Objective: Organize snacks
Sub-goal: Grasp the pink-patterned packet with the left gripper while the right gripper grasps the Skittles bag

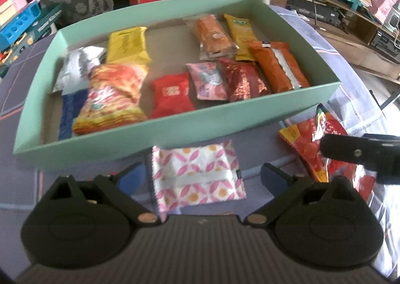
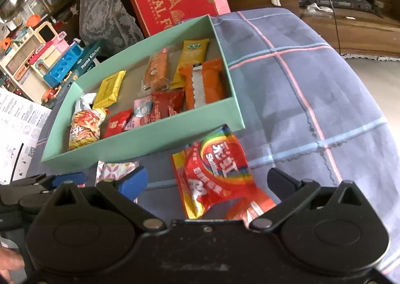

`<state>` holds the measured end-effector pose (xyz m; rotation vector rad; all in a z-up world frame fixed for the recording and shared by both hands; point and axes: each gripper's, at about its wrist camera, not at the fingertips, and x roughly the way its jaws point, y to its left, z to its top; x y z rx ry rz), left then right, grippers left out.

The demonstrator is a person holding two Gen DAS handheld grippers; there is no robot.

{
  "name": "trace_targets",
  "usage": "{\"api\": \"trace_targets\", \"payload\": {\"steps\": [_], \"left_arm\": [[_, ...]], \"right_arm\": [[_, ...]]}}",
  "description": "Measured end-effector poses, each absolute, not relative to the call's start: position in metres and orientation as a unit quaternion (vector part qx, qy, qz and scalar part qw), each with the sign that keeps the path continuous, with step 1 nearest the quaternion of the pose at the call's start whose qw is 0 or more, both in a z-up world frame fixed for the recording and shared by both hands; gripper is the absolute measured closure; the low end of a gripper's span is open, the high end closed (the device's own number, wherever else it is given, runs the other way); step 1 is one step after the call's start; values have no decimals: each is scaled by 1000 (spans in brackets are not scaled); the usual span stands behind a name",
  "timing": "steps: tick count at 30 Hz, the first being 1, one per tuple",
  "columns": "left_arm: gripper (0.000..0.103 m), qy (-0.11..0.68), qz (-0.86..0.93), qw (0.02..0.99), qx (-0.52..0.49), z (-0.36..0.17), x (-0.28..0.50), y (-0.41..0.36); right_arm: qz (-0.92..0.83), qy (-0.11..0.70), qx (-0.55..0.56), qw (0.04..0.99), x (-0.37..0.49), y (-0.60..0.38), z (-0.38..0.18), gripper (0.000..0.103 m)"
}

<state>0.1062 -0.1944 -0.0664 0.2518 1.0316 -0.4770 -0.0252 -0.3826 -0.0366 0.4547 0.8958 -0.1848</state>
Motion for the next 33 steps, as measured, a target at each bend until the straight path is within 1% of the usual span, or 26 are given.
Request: {"api": "trace_targets", "payload": {"steps": [2, 4, 6, 9, 12, 14, 15, 16, 17, 18, 19, 20, 23, 24, 26, 27, 29, 31, 32, 33], "left_arm": [[15, 490, -228, 833, 119, -71, 109, -198], [30, 492, -229, 831, 120, -76, 110, -198], [37, 487, -224, 835, 123, -79, 109, -194], [36, 489, -232, 835, 101, -78, 112, -179], [33, 498, -231, 832, 85, -78, 117, -167], [31, 499, -227, 832, 80, -79, 119, -161], [31, 499, -225, 833, 79, -79, 120, -159], [31, 499, -226, 833, 78, -79, 121, -158], [31, 500, -227, 832, 76, -79, 122, -157], [31, 501, -227, 832, 75, -79, 123, -157], [30, 502, -227, 832, 73, -79, 123, -157], [30, 502, -227, 832, 72, -79, 124, -157], [30, 501, -228, 832, 69, -80, 124, -158], [32, 499, -228, 833, 72, -80, 123, -159], [41, 490, -226, 837, 84, -79, 120, -162], [51, 487, -231, 838, 88, -78, 118, -163], [58, 484, -234, 838, 92, -76, 116, -163], [65, 485, -232, 838, 89, -75, 115, -160], [66, 487, -230, 838, 87, -75, 116, -157], [67, 490, -229, 837, 82, -75, 116, -154]], "right_arm": [[-88, 431, 217, 871, -20, -383, -39, 0], [-87, 433, 216, 871, -16, -383, -42, 0], [-85, 436, 213, 870, -12, -382, -44, 0], [-80, 440, 208, 870, -7, -379, -48, 0], [-68, 449, 203, 867, -1, -373, -54, 2], [-58, 455, 197, 867, 3, -367, -58, 9], [-58, 455, 190, 868, 3, -363, -59, 10], [-62, 450, 175, 873, 3, -359, -59, 17], [-62, 449, 162, 877, 3, -356, -59, 28], [-64, 447, 155, 879, 2, -354, -59, 36], [-63, 446, 151, 880, 2, -353, -58, 54], [-59, 448, 155, 878, 1, -355, -58, 68], [-54, 446, 173, 876, -5, -360, -59, 69], [-51, 444, 174, 877, -8, -361, -59, 69], [-48, 443, 172, 879, -9, -361, -59, 68], [-48, 442, 175, 879, -9, -362, -59, 67], [-45, 441, 185, 877, -11, -363, -59, 59], [-47, 443, 188, 876, -10, -363, -57, 48], [-49, 443, 187, 875, -10, -362, -56, 43], [-52, 443, 188, 875, -12, -363, -55, 41]]}}
